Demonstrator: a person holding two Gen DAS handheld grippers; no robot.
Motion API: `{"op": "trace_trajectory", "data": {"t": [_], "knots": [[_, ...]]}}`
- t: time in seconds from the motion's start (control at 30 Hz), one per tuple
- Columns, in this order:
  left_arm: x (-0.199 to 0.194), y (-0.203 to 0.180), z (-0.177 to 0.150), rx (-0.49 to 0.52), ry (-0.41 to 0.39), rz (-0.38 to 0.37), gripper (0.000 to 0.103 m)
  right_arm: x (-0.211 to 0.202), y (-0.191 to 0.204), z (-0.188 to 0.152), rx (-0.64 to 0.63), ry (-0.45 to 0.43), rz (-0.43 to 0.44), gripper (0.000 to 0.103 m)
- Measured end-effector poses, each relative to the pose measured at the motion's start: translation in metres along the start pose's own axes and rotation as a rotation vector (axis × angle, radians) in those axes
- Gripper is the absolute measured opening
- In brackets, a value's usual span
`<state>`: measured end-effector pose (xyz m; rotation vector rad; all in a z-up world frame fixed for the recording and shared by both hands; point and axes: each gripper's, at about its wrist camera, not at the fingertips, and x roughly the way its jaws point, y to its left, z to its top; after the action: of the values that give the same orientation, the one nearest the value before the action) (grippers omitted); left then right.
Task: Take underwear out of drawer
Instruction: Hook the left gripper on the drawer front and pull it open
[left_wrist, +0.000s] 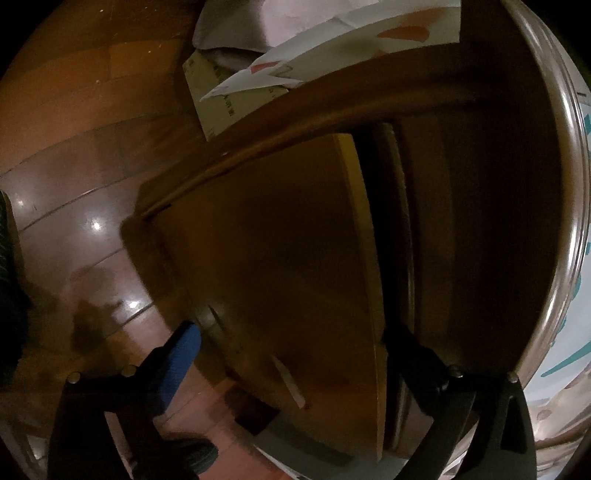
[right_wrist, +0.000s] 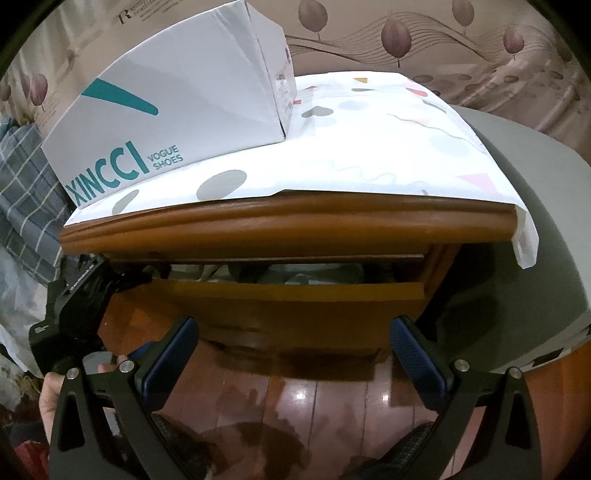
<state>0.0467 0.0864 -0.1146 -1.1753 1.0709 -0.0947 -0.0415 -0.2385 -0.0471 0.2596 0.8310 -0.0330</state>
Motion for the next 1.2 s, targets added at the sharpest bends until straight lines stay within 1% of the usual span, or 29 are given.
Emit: {"op": "trace_trajectory", "data": {"t": [0.07,0.13,0.2,0.23,0.43,0.63,0.73,0.83,0.9,0.97,1.03,1.2], "knots": [[0.004,0.006,0.0,-0.011,-0.001,-0.019,0.103,0.0,0.001,0.0,-0.004,0.002,-0.003,0.103],[0.008,0.01,0.001,-0.07,0.016,-0.042,0.103,0.0,0.001,-0.001,-0.003,0.003,0.0,0.103],[0.013,0.013,0.002,-0.116,0.015,-0.043,0.103,0.001,0.001,-0.001,-0.002,0.006,-0.002,0.103],[0.013,0.012,0.003,-0.123,0.012,-0.039,0.103,0.001,0.001,0.0,-0.002,0.008,-0.003,0.103],[0.024,0.01,0.008,-0.13,-0.007,0.036,0.103,0.001,0.0,-0.001,-0.001,0.013,-0.001,0.103],[0.028,0.015,0.006,-0.137,-0.018,0.037,0.103,0.001,0.0,-0.001,-0.009,0.014,-0.002,0.103],[0.029,0.01,0.004,-0.129,-0.006,0.086,0.103,0.0,0.001,-0.002,-0.016,0.013,-0.001,0.103],[0.029,0.013,0.002,-0.159,0.007,0.12,0.103,0.0,0.002,-0.002,-0.018,0.011,-0.005,0.103],[0.025,0.012,0.002,-0.143,0.01,0.146,0.103,0.0,0.002,-0.001,-0.016,0.012,-0.007,0.103],[0.017,0.01,-0.001,-0.09,-0.006,0.187,0.103,0.0,0.001,-0.001,-0.015,0.011,-0.008,0.103],[0.009,0.012,-0.005,-0.056,-0.016,0.211,0.103,0.0,0.0,0.0,-0.011,0.011,-0.011,0.103],[-0.008,0.021,-0.016,-0.017,-0.008,0.261,0.103,0.0,-0.003,0.001,-0.004,0.008,-0.015,0.103]]}}
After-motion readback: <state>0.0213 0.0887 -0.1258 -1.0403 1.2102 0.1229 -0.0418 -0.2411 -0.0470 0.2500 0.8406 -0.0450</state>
